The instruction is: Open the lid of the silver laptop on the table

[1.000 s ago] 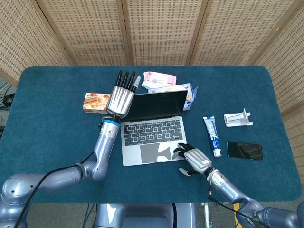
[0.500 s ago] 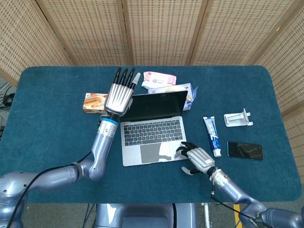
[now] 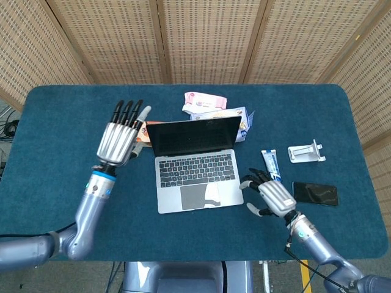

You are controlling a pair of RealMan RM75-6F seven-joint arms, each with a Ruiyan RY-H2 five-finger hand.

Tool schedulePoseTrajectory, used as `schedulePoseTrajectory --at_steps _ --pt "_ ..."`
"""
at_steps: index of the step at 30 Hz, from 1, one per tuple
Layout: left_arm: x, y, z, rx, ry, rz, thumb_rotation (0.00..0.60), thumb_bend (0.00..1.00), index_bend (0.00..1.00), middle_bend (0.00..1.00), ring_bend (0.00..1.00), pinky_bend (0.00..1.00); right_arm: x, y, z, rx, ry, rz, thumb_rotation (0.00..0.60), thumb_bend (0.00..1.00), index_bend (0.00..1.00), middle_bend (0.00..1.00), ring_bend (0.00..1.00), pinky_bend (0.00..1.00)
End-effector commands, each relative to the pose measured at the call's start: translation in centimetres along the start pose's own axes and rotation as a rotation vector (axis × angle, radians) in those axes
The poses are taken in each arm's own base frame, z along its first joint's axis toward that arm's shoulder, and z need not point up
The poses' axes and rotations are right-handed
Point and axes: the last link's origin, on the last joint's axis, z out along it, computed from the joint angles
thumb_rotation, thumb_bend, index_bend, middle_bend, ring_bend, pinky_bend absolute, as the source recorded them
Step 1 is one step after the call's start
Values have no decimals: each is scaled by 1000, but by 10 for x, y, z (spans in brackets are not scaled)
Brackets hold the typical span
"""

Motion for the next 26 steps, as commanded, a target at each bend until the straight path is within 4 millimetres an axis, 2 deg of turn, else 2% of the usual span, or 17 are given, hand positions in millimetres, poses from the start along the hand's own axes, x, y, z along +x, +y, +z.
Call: schedulePoseTrajectory --at_steps 1,2,5,9,16,20,26 --pt "-2 -42 -49 70 -43 -42 552 369 0 0 0 0 16 13 -15 -58 67 -36 600 414 298 207 16 101" --pt "-4 -56 -66 94 -67 -43 552 370 0 0 0 0 21 19 -21 -83 97 -53 600 413 290 203 14 101" --pt "-10 -80 -102 137 -114 -61 554 371 0 0 0 0 32 29 -33 -138 161 -96 600 412 279 197 6 101" --pt "-18 -105 -144 184 -166 -69 553 372 0 0 0 0 42 41 -49 -209 224 -143 600 414 273 189 1 101" --pt "-34 -130 -211 269 -209 -129 551 379 0 0 0 0 45 61 -79 -341 286 -223 600 414 271 185 0 101" --pt "-38 -140 -235 326 -201 -185 551 377 0 0 0 0 41 67 -94 -403 311 -256 600 414 271 185 0 101" --pt "-36 -141 -248 319 -155 -152 551 377 0 0 0 0 32 68 -107 -440 315 -261 600 414 271 185 0 101"
